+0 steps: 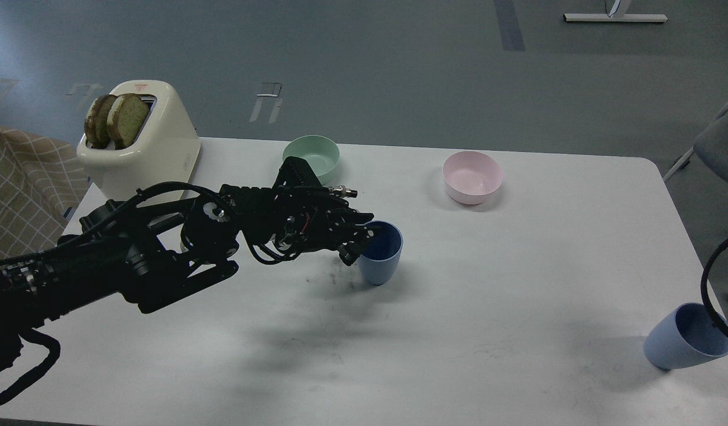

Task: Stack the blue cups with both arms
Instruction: 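Set the dark blue cup upright and open the left gripper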

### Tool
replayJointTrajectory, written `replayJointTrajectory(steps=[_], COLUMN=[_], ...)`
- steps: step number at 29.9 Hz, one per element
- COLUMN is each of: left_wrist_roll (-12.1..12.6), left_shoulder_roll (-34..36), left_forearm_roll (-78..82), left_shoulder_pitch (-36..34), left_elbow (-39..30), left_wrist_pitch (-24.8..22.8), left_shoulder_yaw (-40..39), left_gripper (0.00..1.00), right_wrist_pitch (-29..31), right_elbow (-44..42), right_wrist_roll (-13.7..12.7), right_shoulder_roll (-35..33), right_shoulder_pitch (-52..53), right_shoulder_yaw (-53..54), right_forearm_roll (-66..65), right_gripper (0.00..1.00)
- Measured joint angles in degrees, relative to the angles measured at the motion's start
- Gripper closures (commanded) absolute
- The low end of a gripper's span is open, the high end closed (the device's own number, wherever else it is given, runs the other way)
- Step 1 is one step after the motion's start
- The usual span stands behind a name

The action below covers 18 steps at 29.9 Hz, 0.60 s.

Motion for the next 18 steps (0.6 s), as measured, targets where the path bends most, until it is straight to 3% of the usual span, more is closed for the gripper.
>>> replayJointTrajectory(steps=[4, 6, 12, 18], left_wrist_roll=[0.01, 0.02, -0.27, -0.7], left_shoulder_roll=[0.17, 0.31, 0.89, 2.16], left_forearm_roll=[-2.02, -3.47, -16.42, -41.41], left_shoulder_pitch=[0.0, 0.0, 0.61, 0.83], left_elbow=[0.03, 0.06, 1.34, 2.1], left_wrist_pitch=[0.16, 0.54, 3.48, 5.03], left_shoulder_yaw=[-0.5, -0.96, -9.92, -23.74], left_gripper=[0.14, 0.04, 0.03, 0.03], right_wrist_pitch=[0.0, 0.0, 0.0, 0.0], right_elbow=[0.0, 0.0, 0.04, -0.1], right_wrist_roll=[0.0, 0.0, 0.0, 0.0], right_shoulder_roll=[0.0, 0.0, -0.32, -0.88], right_shoulder_pitch=[0.0, 0.0, 0.12, 0.14], right_shoulder_yaw=[0.0, 0.0, 0.02, 2.16], right_forearm_roll=[0.0, 0.0, 0.0, 0.0], right_gripper=[0.0, 0.0, 0.0, 0.0])
